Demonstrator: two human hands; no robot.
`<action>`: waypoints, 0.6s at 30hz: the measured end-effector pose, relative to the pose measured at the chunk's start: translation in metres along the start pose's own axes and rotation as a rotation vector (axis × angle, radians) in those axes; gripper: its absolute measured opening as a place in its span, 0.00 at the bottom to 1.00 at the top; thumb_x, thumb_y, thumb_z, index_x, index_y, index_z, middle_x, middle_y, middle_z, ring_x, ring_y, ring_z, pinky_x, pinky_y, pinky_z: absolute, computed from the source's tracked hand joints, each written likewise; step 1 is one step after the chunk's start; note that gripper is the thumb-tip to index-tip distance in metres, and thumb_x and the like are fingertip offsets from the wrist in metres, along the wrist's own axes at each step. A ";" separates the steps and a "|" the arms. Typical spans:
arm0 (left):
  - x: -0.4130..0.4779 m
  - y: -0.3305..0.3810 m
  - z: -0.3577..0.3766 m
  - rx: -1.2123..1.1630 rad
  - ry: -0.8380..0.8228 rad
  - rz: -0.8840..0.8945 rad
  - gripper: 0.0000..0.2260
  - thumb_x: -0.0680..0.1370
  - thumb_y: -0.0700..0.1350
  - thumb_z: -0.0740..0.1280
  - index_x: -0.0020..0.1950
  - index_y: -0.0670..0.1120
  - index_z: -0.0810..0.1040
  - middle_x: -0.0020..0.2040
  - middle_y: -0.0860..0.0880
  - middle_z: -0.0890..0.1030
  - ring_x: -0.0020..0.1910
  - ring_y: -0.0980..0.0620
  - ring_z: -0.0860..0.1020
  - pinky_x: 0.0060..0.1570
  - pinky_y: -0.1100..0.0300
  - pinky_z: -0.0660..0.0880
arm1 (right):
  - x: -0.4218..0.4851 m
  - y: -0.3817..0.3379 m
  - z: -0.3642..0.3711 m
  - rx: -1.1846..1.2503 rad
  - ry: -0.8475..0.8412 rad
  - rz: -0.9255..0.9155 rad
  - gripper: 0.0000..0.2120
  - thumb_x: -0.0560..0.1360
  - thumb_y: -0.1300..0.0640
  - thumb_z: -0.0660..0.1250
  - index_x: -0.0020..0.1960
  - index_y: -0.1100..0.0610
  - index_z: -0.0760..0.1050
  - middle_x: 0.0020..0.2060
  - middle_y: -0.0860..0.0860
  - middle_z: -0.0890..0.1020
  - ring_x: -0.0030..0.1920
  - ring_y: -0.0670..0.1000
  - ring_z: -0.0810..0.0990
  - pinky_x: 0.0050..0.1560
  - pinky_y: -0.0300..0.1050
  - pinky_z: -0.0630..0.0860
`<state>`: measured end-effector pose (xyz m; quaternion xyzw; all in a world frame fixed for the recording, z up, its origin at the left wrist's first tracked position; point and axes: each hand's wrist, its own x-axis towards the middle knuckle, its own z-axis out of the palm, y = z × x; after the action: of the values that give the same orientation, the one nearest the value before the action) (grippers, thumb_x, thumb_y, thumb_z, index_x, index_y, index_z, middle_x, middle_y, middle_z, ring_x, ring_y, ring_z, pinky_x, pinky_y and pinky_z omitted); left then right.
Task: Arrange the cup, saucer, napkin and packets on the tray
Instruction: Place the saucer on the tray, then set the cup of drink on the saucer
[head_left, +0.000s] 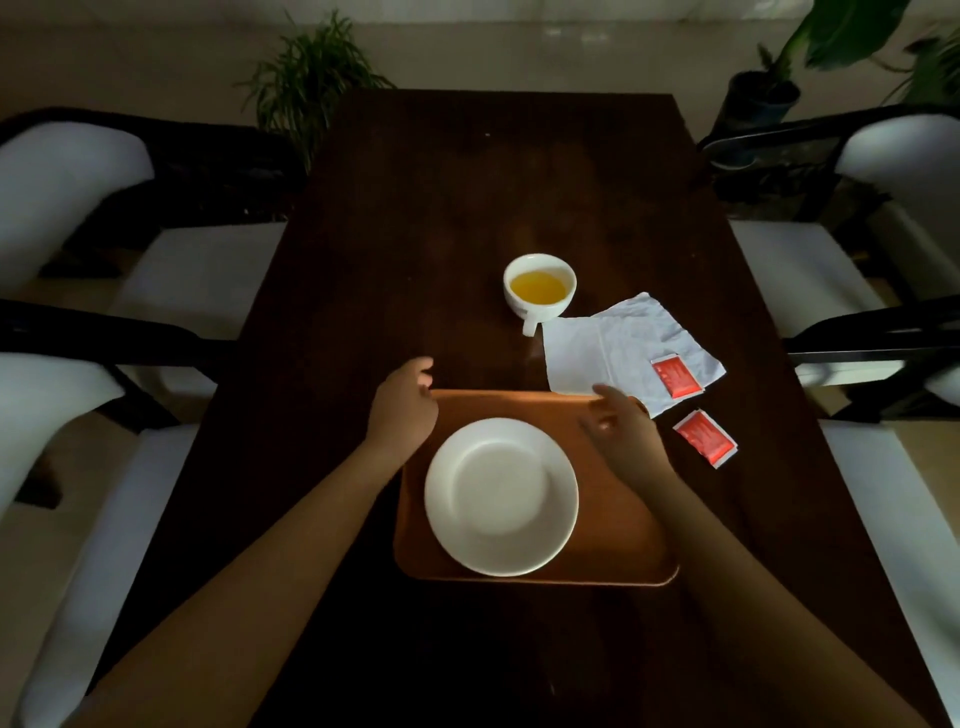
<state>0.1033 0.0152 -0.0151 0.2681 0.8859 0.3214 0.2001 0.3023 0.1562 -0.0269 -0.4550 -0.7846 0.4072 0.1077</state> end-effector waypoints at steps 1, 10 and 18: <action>0.014 0.007 0.001 0.000 -0.004 0.024 0.21 0.75 0.34 0.55 0.68 0.46 0.67 0.63 0.43 0.76 0.61 0.45 0.74 0.59 0.53 0.70 | 0.013 -0.004 -0.005 0.038 0.015 0.019 0.21 0.75 0.51 0.64 0.66 0.57 0.68 0.59 0.57 0.78 0.54 0.57 0.79 0.49 0.45 0.74; 0.138 0.062 0.033 -0.462 -0.237 -0.119 0.27 0.74 0.29 0.48 0.71 0.48 0.63 0.72 0.45 0.66 0.69 0.45 0.65 0.64 0.51 0.69 | 0.125 -0.016 -0.012 0.154 -0.024 0.122 0.25 0.76 0.53 0.64 0.70 0.59 0.63 0.66 0.59 0.73 0.62 0.58 0.74 0.65 0.54 0.70; 0.180 0.074 0.055 -0.749 -0.349 -0.231 0.20 0.80 0.39 0.51 0.72 0.49 0.60 0.74 0.46 0.62 0.71 0.44 0.63 0.64 0.45 0.68 | 0.177 -0.020 0.005 0.159 -0.154 0.019 0.36 0.67 0.62 0.73 0.70 0.60 0.60 0.68 0.58 0.70 0.64 0.55 0.71 0.55 0.36 0.72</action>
<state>0.0187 0.1972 -0.0373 0.1265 0.6849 0.5463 0.4653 0.1880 0.2906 -0.0510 -0.4199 -0.7513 0.5030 0.0788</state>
